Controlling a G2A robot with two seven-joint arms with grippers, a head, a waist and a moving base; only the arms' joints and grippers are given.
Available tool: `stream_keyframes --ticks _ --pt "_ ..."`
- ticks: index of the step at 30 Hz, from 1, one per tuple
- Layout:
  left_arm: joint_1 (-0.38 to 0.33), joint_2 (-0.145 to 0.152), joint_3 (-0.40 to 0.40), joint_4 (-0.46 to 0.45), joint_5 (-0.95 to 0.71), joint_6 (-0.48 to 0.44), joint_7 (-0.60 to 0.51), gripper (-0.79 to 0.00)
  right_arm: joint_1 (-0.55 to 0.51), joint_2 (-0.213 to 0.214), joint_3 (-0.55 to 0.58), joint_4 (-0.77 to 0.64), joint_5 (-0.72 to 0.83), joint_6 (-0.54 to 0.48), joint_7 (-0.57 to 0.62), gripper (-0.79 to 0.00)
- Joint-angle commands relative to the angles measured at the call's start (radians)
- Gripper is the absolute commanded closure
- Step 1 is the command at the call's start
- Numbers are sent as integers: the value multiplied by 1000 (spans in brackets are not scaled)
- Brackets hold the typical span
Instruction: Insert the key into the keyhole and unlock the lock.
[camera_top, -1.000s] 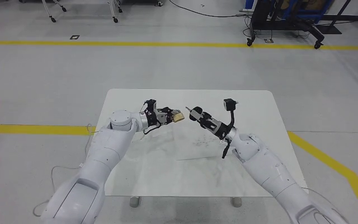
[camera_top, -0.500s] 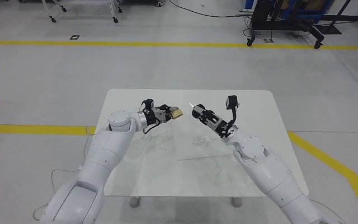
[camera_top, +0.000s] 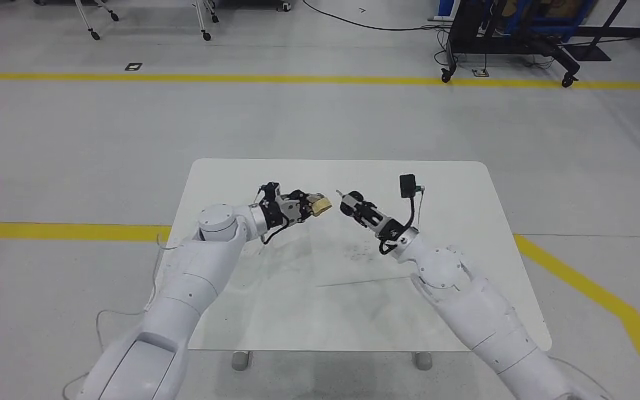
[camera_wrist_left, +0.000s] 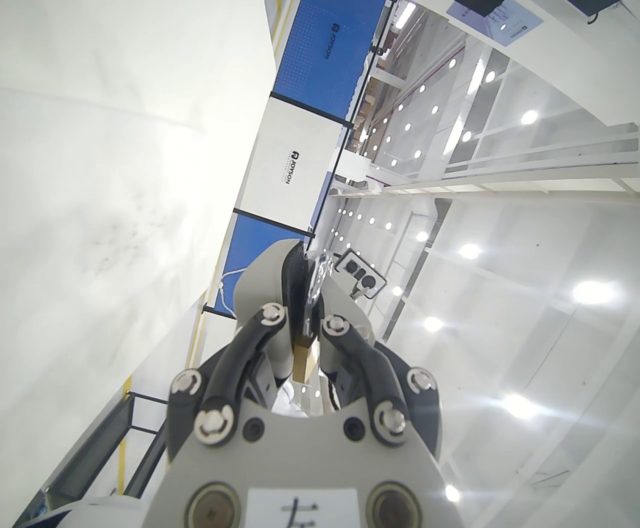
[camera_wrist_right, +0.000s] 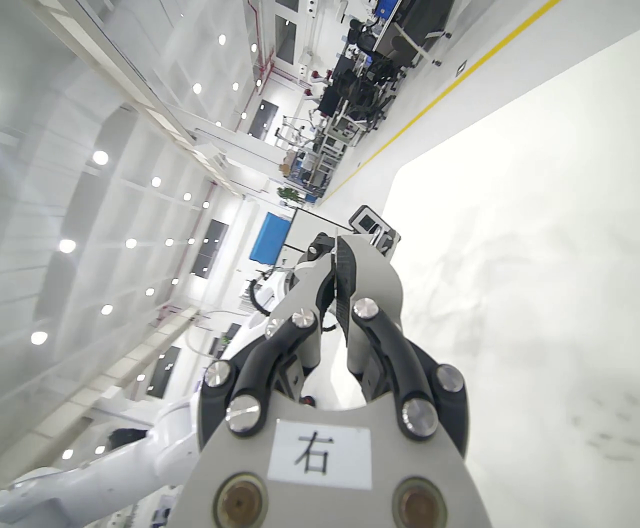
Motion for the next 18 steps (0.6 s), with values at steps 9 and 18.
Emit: stream_keyframes --ticks 9,18 --pt "7 -5 -1 -11 -4 -21 30 0 -81 2 -13 -183 -262 202 -61 0" --pt "22 -2 -19 -31 -9 -58 54 0 -89 -11 -19 -210 -266 270 -41 0"
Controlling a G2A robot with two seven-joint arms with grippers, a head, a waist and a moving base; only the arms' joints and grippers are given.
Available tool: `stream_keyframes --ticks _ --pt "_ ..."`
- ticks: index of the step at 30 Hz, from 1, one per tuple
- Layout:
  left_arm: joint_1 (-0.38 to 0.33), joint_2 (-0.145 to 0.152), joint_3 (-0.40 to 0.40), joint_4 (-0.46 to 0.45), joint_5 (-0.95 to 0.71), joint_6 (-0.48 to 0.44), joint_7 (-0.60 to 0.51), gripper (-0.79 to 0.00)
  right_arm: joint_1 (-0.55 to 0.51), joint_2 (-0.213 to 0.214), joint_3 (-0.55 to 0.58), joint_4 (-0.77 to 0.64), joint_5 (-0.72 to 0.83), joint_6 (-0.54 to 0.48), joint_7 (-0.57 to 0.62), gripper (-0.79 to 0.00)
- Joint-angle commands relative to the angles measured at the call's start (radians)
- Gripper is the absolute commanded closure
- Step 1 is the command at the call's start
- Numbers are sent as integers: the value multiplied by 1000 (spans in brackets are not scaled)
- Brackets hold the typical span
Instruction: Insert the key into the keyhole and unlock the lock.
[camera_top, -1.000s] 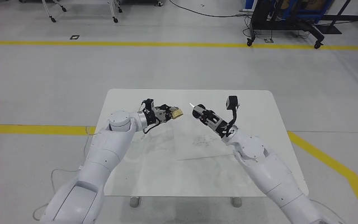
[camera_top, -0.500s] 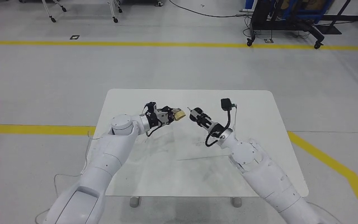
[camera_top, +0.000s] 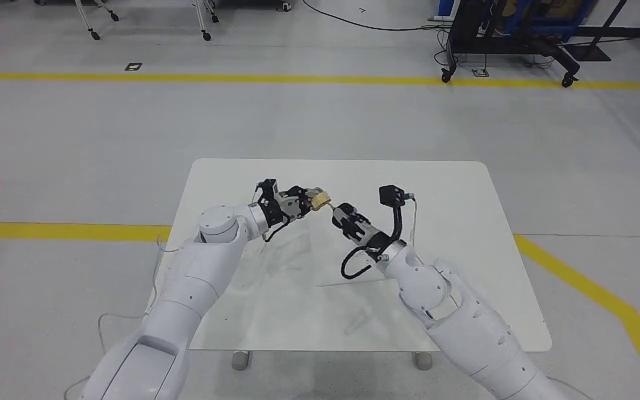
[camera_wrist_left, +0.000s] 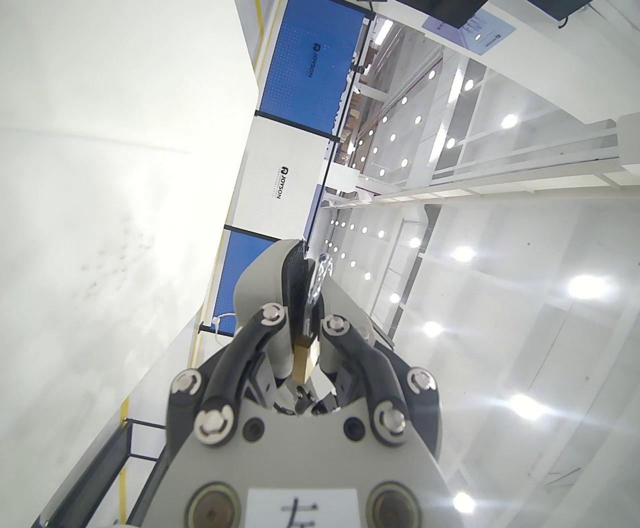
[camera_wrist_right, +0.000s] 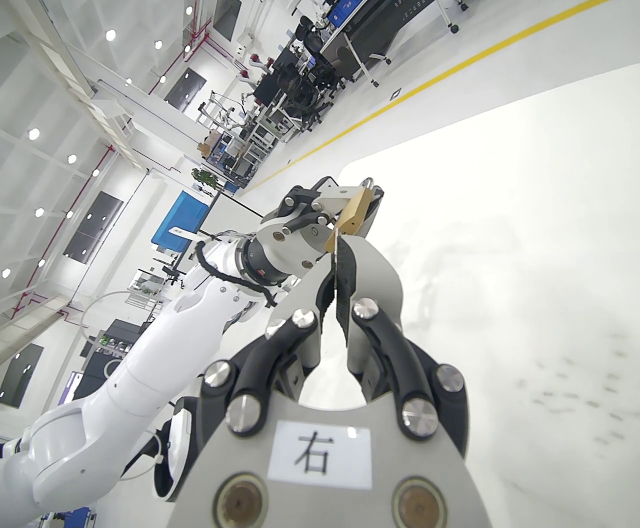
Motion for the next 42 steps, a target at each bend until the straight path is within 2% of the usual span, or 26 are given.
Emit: stream_keyframes --ticks 1,10,21,30,42 --pt "3 0 -1 -6 3 -2 2 0 4 -5 -3 9 10 6 3 0" --pt "11 3 -3 -25 23 -8 8 0 25 -24 -10 49 48 25 1 0" --pt "10 7 -2 -44 80 -37 41 0 27 -36 2 60 87 -8 40 0" --pt "26 27 -21 -106 192 -89 81 0 26 -30 29 51 105 -32 204 0" --pt "62 39 -37 -170 220 -118 62 0 36 -38 56 88 191 -81 239 0"
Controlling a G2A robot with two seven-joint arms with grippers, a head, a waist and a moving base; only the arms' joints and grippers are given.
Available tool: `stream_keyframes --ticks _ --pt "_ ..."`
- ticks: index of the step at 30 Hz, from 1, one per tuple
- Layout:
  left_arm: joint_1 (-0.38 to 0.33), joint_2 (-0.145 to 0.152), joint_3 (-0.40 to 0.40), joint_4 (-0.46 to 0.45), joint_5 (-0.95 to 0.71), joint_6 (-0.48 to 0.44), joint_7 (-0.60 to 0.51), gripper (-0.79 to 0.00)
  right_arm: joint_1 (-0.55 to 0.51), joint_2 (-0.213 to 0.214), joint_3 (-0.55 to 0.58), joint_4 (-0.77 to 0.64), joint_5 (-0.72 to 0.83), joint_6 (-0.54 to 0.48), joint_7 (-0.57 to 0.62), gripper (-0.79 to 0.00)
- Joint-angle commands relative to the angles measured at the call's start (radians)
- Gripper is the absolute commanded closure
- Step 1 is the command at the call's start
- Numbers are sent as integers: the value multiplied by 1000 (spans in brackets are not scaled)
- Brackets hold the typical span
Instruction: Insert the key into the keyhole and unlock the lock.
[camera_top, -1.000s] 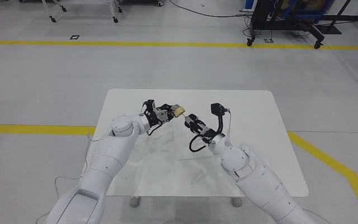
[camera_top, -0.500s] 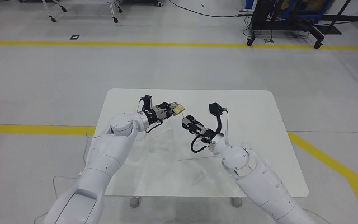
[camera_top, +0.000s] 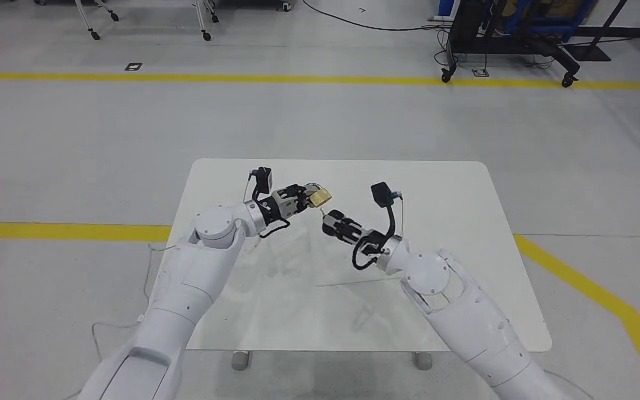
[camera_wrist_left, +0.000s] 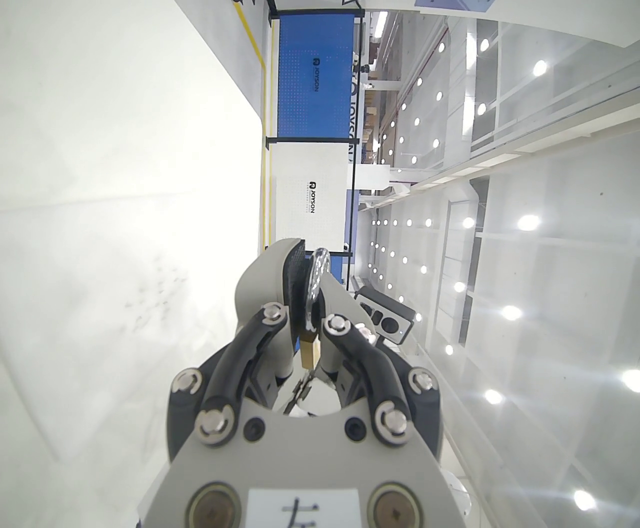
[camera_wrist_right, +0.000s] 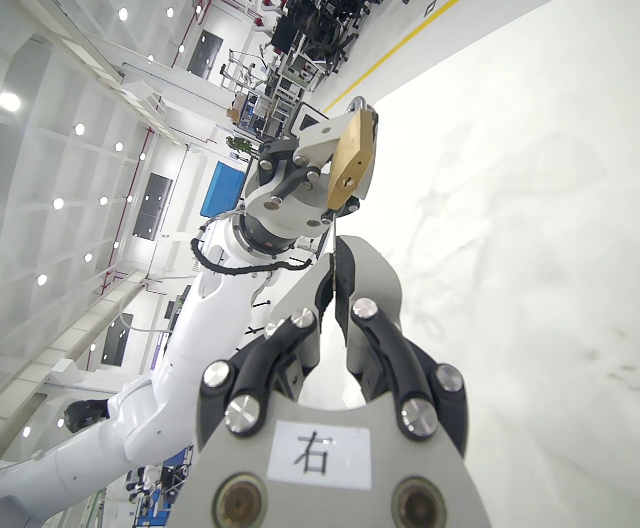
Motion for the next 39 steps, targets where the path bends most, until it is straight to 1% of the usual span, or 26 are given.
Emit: stream_keyframes --ticks 1,17,23,39 --pt "3 1 -1 -6 5 -1 -1 0 -2 0 5 2 3 -5 1 0" --pt "15 6 -1 -36 23 -2 -7 0 8 -8 21 34 14 -2 6 0" --pt "17 7 -1 -42 27 -5 -4 0 10 -12 27 39 28 -15 13 0" --pt "17 14 10 -71 107 -45 1 0 12 -13 50 42 69 -38 94 0"
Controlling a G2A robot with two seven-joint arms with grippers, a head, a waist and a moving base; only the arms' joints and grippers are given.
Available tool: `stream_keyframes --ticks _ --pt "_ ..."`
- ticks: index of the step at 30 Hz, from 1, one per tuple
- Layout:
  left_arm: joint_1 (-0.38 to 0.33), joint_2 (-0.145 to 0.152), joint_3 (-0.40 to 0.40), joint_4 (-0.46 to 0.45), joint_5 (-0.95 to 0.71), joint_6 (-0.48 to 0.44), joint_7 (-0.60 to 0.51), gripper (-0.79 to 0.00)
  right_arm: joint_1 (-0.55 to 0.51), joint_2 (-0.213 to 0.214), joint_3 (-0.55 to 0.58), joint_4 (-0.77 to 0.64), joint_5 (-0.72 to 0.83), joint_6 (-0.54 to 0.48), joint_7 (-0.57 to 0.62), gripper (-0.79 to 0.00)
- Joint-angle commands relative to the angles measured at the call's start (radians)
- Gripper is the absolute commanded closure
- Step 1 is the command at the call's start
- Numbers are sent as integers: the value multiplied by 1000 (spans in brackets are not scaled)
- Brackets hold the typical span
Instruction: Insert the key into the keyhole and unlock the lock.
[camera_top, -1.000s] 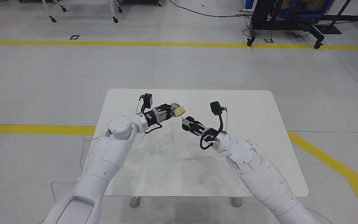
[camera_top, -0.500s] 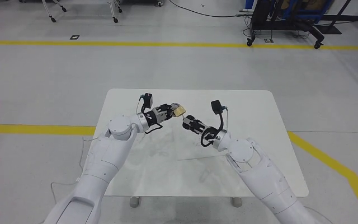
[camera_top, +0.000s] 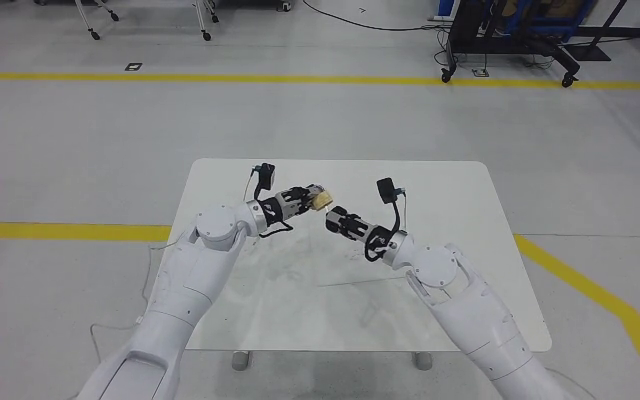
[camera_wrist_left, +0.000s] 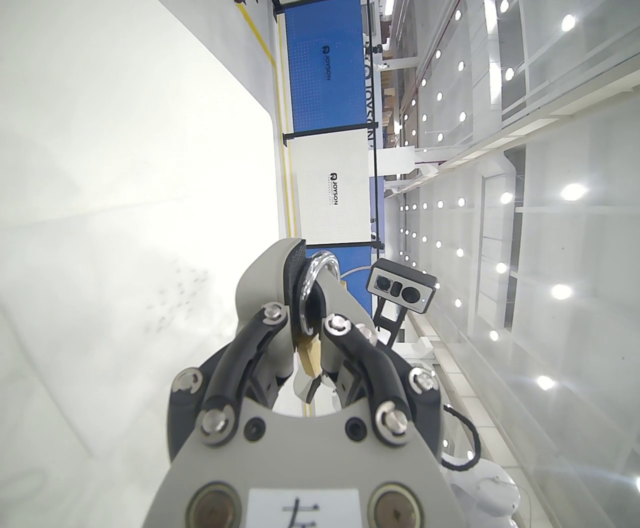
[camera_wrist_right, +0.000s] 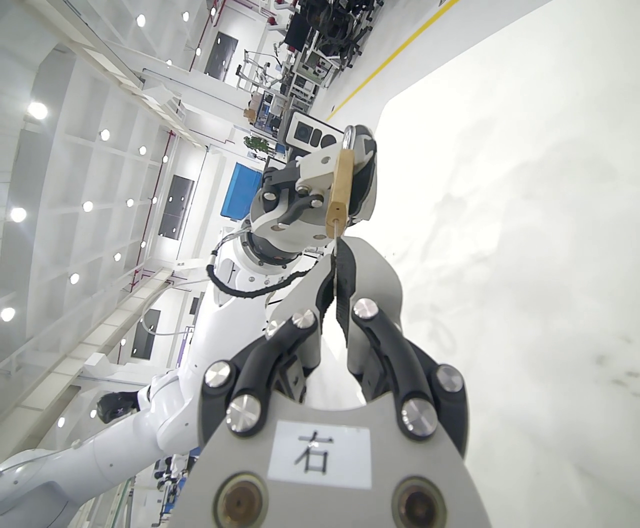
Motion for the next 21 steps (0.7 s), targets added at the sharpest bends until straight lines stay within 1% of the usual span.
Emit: stream_keyframes --ticks 1,10,21 --pt "1 1 -1 -2 0 -3 -4 0 0 0 2 3 9 -3 11 0" --pt "2 6 -4 -13 21 -24 -13 0 3 0 13 12 -9 1 20 0" --pt "-7 4 13 -7 25 -28 -40 0 2 -1 16 8 -55 1 -5 0"
